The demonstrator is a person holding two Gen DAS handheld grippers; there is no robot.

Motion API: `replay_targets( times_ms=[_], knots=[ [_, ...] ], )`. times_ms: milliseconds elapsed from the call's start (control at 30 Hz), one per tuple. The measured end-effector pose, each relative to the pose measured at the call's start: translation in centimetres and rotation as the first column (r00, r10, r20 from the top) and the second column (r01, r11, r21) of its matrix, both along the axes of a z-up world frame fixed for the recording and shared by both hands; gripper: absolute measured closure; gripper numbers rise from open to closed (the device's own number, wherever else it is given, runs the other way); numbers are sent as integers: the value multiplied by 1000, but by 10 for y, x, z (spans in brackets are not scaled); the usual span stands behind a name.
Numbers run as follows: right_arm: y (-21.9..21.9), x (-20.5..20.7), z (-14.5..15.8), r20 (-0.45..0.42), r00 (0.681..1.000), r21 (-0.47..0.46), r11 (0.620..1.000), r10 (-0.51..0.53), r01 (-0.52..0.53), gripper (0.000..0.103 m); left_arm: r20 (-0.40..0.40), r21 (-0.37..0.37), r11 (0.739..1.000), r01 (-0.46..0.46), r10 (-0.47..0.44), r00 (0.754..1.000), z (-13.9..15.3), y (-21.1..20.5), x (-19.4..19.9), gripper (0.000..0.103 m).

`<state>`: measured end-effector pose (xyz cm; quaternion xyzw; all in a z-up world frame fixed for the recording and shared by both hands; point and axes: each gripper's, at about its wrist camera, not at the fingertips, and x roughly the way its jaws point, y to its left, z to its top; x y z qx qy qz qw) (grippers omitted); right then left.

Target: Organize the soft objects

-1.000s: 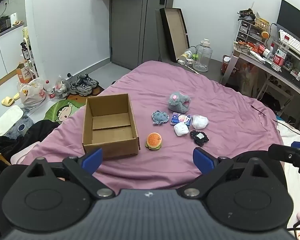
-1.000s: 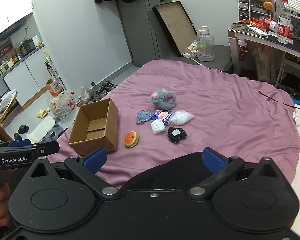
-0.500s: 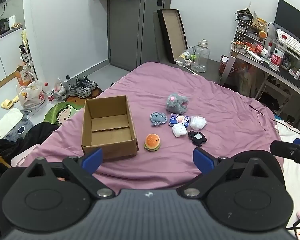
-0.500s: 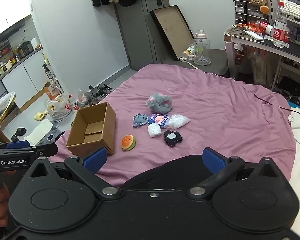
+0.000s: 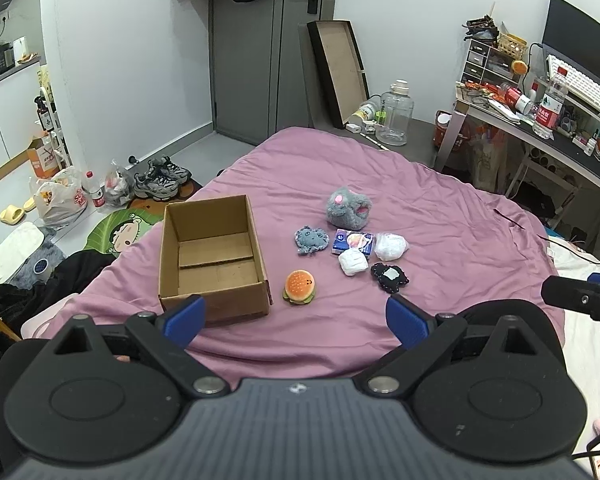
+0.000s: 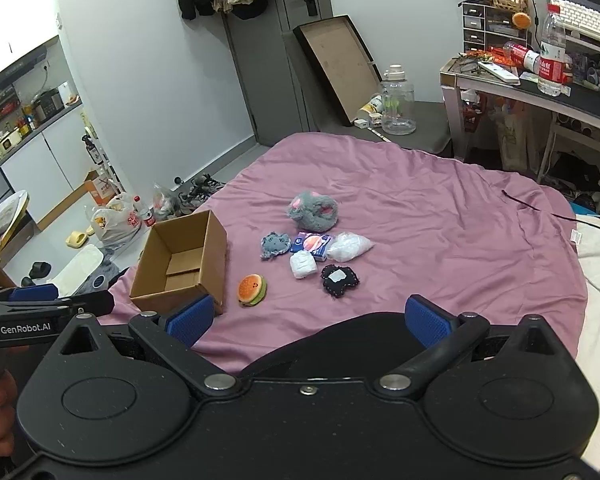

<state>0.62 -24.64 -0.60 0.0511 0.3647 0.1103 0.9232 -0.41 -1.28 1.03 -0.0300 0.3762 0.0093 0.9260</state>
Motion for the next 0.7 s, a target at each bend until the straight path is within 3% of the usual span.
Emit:
replay_targets(
  times_ms=[700],
  knots=[
    [4,-5,3,11,1000,2,1000,-1,1,0,9,-6,1000,-6,6,1000,-3,0,-3,7]
  ],
)
